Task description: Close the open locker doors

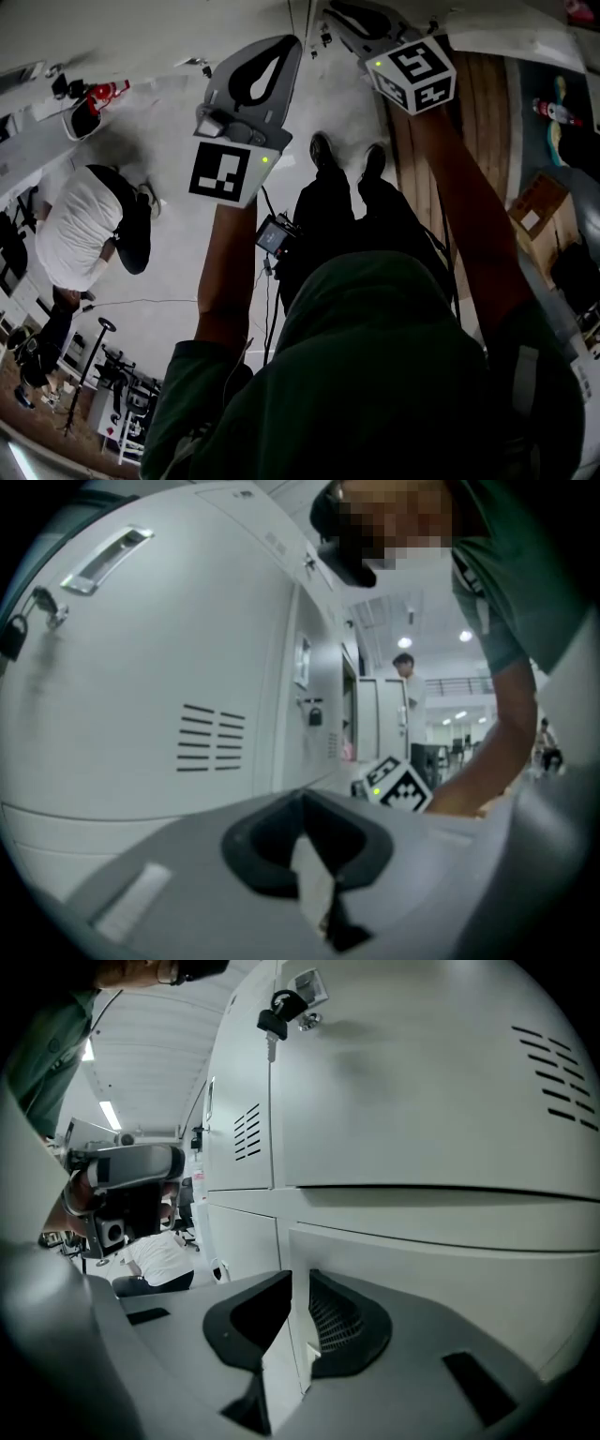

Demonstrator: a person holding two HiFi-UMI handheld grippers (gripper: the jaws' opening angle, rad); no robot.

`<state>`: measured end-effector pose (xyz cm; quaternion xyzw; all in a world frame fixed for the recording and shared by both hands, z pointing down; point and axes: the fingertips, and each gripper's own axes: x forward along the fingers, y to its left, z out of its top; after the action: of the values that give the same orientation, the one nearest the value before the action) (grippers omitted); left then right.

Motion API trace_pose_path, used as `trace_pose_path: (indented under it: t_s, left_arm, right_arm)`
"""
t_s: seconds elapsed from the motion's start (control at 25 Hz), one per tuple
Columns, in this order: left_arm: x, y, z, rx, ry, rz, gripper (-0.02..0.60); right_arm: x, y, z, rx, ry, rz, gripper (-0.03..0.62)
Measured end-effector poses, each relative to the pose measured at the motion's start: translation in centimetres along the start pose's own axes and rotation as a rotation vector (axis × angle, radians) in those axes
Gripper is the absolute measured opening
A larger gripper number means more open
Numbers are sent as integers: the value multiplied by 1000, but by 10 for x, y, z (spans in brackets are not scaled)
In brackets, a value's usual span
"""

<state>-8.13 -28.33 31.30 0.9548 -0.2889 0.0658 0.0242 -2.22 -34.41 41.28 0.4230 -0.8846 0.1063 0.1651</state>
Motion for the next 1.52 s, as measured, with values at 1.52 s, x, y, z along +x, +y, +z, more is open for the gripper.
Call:
trace_pose_path:
  t_s: [1.52]
  left_arm:
    - [49,-121,192,81,-196,-167,0]
  right_arm:
    - [-273,-38,146,48,-214,-186,32]
